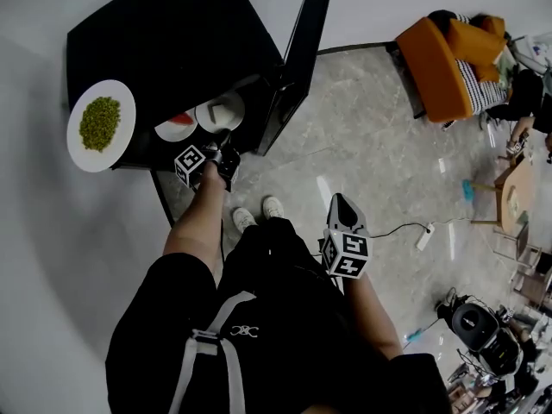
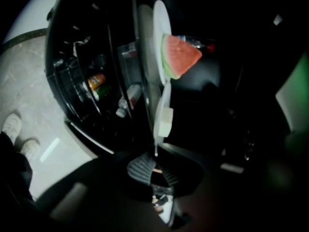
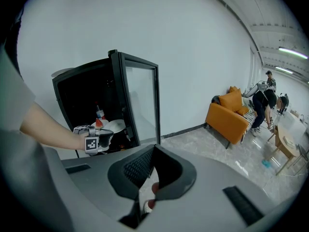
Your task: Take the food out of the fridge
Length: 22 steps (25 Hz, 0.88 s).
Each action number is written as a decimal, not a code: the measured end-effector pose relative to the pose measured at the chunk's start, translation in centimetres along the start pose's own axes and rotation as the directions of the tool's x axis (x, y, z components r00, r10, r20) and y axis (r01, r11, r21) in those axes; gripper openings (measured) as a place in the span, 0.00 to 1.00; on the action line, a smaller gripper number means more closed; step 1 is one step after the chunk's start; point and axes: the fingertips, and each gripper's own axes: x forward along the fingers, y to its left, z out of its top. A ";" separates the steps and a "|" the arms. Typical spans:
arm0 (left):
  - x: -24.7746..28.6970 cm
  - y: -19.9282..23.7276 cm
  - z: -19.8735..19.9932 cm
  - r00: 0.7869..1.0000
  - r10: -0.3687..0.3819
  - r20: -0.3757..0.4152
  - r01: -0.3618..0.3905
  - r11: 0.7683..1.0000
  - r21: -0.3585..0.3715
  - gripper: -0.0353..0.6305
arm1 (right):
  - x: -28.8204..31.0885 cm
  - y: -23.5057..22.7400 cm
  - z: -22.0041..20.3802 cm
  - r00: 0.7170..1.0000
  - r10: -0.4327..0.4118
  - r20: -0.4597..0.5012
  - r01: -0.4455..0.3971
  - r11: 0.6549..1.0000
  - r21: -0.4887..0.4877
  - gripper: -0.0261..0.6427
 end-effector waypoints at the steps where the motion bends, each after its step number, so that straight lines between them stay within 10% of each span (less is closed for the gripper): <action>1: -0.3 0.2 -0.1 1.000 -0.003 -0.001 0.003 1.000 -0.004 0.07 | 0.1 0.1 0.0 1.000 0.003 -0.001 -0.003 1.000 -0.002 0.03; 22: -1.7 -1.9 1.3 0.999 -0.017 0.051 0.014 0.998 0.062 0.07 | -0.1 0.1 -0.5 1.000 0.011 -0.009 -0.012 1.000 -0.022 0.03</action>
